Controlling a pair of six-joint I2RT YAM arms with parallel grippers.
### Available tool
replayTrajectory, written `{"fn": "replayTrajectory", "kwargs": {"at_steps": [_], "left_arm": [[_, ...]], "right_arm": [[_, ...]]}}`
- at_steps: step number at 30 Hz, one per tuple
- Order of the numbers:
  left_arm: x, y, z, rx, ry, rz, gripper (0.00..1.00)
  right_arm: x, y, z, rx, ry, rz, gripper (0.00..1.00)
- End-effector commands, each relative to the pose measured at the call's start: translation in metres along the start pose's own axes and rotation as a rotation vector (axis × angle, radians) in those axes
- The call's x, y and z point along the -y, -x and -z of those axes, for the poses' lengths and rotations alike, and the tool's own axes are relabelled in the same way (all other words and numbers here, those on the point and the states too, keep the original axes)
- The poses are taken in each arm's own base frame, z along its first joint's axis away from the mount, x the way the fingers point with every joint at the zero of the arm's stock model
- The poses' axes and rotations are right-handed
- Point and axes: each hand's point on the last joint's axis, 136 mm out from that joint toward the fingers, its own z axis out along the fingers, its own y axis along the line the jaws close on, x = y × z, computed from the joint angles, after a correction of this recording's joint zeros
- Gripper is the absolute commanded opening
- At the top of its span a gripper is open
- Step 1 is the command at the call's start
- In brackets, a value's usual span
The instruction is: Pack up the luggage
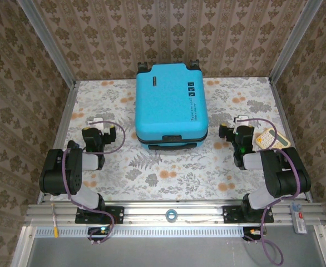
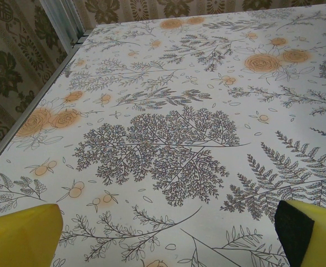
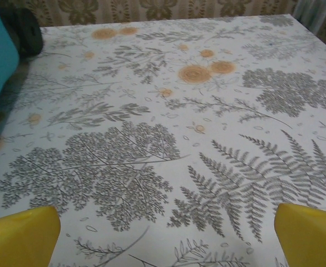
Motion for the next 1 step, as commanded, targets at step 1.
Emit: {"fn": "replayTrajectory", "kwargs": {"at_steps": [1], "left_arm": [[-0.0005, 0.0159, -0.002, 0.047, -0.001, -0.011, 1.0]], "right_arm": [[-0.0058, 0.0139, -0.0032, 0.031, 0.041, 0.015, 1.0]]}}
